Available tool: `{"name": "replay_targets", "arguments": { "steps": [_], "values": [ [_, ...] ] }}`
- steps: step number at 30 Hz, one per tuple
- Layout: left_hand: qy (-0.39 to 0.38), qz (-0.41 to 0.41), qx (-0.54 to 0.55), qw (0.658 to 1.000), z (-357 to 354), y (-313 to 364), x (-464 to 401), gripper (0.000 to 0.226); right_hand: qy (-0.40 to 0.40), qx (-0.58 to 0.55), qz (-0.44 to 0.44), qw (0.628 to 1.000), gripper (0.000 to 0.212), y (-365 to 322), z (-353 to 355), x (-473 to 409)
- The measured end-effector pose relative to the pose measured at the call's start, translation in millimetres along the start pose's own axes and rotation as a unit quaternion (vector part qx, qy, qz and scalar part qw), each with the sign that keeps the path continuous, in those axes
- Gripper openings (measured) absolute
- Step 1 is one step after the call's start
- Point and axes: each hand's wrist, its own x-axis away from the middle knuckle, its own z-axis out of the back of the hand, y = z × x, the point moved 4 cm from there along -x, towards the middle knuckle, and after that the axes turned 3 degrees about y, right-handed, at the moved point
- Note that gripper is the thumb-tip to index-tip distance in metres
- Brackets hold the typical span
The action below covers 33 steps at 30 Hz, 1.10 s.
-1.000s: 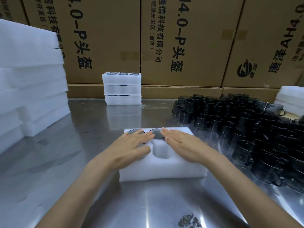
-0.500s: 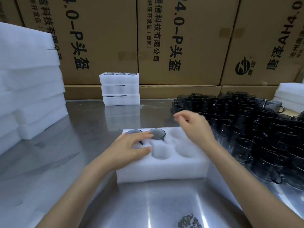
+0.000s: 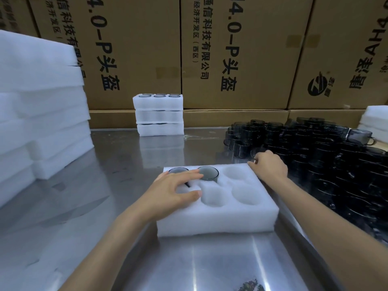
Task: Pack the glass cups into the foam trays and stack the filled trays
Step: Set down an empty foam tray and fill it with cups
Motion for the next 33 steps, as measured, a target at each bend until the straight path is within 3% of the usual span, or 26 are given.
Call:
{"name": "replay_targets", "arguments": {
  "steps": [5,7,10,13,19,33],
  "values": [
    [-0.001,-0.021,-0.009,1.000,0,2,1,0.048,0.053,-0.060,0.040,0.996,0.020,-5,11,23],
    [-0.003,-0.028,-0.007,1.000,0,2,1,0.040,0.113,-0.101,0.072,0.986,0.019,-9,23,32],
    [-0.007,-0.025,-0.010,1.000,-1,1,1,0.040,0.181,-0.224,0.127,0.949,0.014,-17,46,47],
    [-0.009,-0.024,-0.019,0.999,-1,1,1,0.040,0.165,-0.340,0.171,0.910,0.009,-29,57,61],
    [-0.007,-0.026,-0.033,0.999,0,3,1,0.049,0.040,-0.179,0.262,0.947,0.020,-44,41,75],
    [-0.005,-0.016,-0.045,0.999,2,5,2,0.042,-0.008,-0.135,0.211,0.968,0.017,-40,50,82]
  ]
}}
